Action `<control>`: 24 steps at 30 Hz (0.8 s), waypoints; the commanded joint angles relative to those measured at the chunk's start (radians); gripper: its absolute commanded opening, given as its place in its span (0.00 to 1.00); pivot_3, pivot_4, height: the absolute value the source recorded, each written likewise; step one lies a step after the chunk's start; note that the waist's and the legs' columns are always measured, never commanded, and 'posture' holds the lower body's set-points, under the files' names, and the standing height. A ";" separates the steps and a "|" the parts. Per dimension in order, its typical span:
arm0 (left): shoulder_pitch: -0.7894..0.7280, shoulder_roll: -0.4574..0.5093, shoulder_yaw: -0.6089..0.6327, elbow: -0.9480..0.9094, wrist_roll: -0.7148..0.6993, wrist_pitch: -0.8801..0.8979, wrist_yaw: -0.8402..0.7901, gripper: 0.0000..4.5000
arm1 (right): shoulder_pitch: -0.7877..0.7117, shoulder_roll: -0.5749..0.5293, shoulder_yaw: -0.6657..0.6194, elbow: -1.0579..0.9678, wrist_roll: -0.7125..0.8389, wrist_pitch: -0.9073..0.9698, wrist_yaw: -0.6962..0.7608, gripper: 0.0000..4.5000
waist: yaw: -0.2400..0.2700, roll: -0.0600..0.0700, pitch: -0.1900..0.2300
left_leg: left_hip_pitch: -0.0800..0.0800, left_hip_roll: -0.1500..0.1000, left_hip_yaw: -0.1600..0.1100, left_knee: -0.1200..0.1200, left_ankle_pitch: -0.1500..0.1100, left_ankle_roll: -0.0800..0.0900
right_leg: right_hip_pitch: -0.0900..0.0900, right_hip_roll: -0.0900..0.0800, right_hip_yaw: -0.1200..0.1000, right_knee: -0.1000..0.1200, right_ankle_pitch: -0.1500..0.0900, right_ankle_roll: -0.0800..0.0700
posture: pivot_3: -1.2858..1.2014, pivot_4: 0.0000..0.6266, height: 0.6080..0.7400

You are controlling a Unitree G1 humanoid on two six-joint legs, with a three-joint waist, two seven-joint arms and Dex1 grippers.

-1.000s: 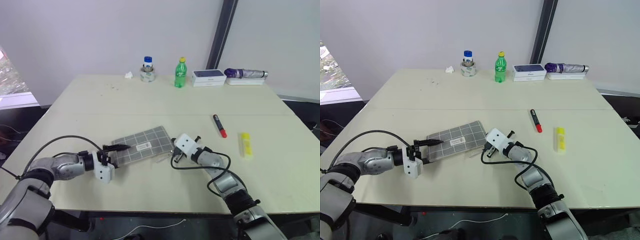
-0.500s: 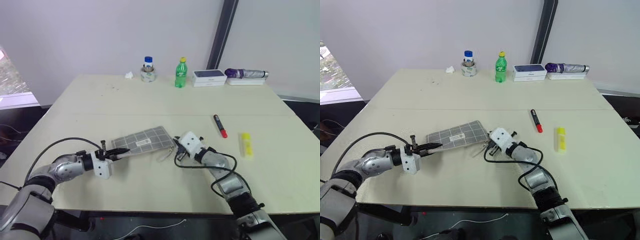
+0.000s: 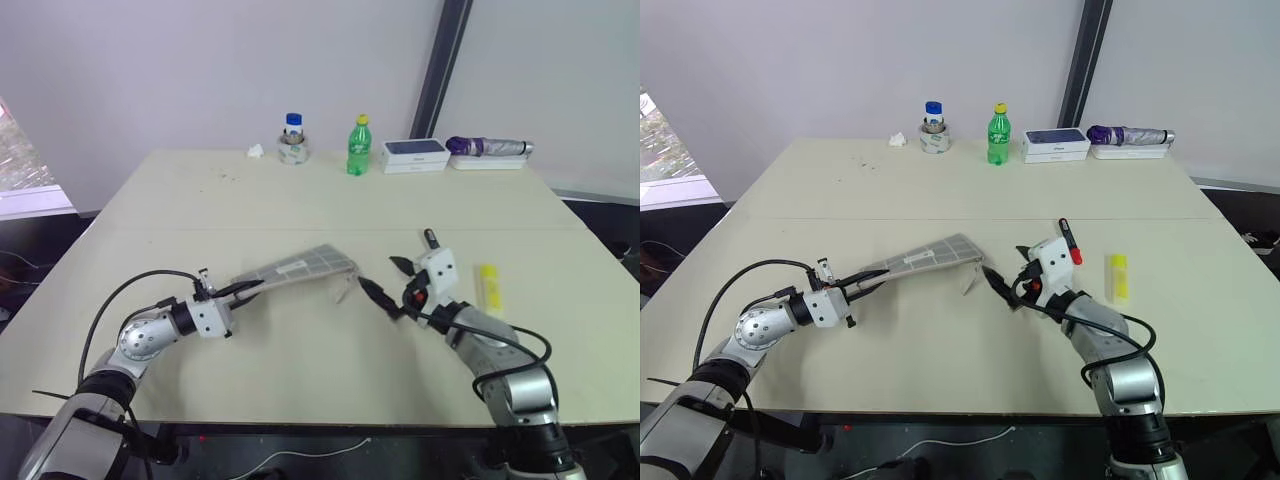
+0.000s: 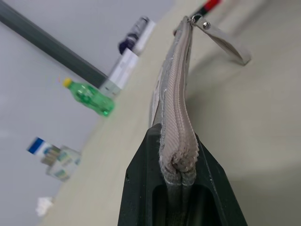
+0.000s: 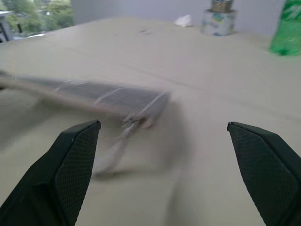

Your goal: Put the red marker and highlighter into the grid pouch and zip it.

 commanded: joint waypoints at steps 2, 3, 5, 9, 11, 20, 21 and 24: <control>0.024 -0.011 0.051 -0.106 0.025 0.031 0.033 0.00 | -0.003 0.085 0.034 0.000 -0.016 0.020 -0.094 0.99 | 0.000 0.000 0.000 | 0.000 0.000 0.000 0.000 0.000 -0.001 | 0.000 0.000 0.000 0.000 0.000 0.000 | 0.52 0.24 1.00; 0.032 -0.013 0.055 -0.122 0.031 0.036 0.035 0.00 | -0.012 0.097 0.030 0.014 -0.013 0.022 -0.106 0.99 | 0.000 0.000 0.000 | 0.000 0.000 0.000 0.000 0.001 -0.001 | 0.000 0.000 0.000 0.000 0.000 0.000 | 0.52 0.24 1.00; 0.045 -0.020 0.059 -0.152 0.038 0.046 0.036 0.00 | -0.035 0.114 0.019 0.049 -0.013 -0.002 -0.124 0.99 | 0.001 0.000 0.000 | 0.000 0.000 0.000 0.000 0.001 -0.001 | 0.000 0.000 0.000 0.000 0.000 0.000 | 0.52 0.24 1.00; 0.057 -0.026 0.070 -0.184 0.056 0.058 0.042 0.00 | -0.088 0.110 -0.007 0.113 -0.020 -0.026 -0.148 0.99 | 0.004 0.000 0.000 | 0.000 0.000 0.000 0.000 0.000 0.000 | 0.000 0.000 0.000 0.000 0.000 0.000 | 0.52 0.24 1.00; 0.062 -0.029 0.073 -0.194 0.062 0.067 0.046 0.00 | -0.096 0.100 -0.004 0.130 -0.022 -0.034 -0.140 0.99 | 0.004 0.000 0.000 | 0.000 -0.001 0.000 0.000 0.000 0.000 | 0.000 0.000 0.000 0.000 0.000 0.000 | 0.52 0.24 1.00; 0.063 -0.035 0.079 -0.215 0.073 0.083 0.057 0.00 | -0.102 0.122 0.018 0.161 -0.014 -0.050 -0.106 0.71 | 0.000 0.000 0.000 | 0.000 0.000 0.000 0.000 0.000 0.001 | 0.000 0.000 0.000 0.000 0.000 0.000 | 0.52 0.24 1.00; 0.063 -0.035 0.079 -0.217 0.073 0.083 0.057 0.00 | -0.107 0.127 0.013 0.168 -0.014 -0.054 -0.109 0.59 | 0.000 0.000 0.000 | 0.000 0.000 0.000 0.000 0.000 0.001 | 0.000 0.000 0.000 0.000 0.000 0.000 | 0.52 0.24 1.00; 0.062 -0.036 0.081 -0.217 0.078 0.088 0.062 0.00 | -0.110 0.123 0.008 0.173 -0.003 -0.059 -0.085 0.24 | 0.002 0.000 0.000 | 0.000 0.000 0.000 0.000 0.000 0.001 | 0.000 0.000 0.000 0.000 0.000 0.000 | 0.52 0.24 1.00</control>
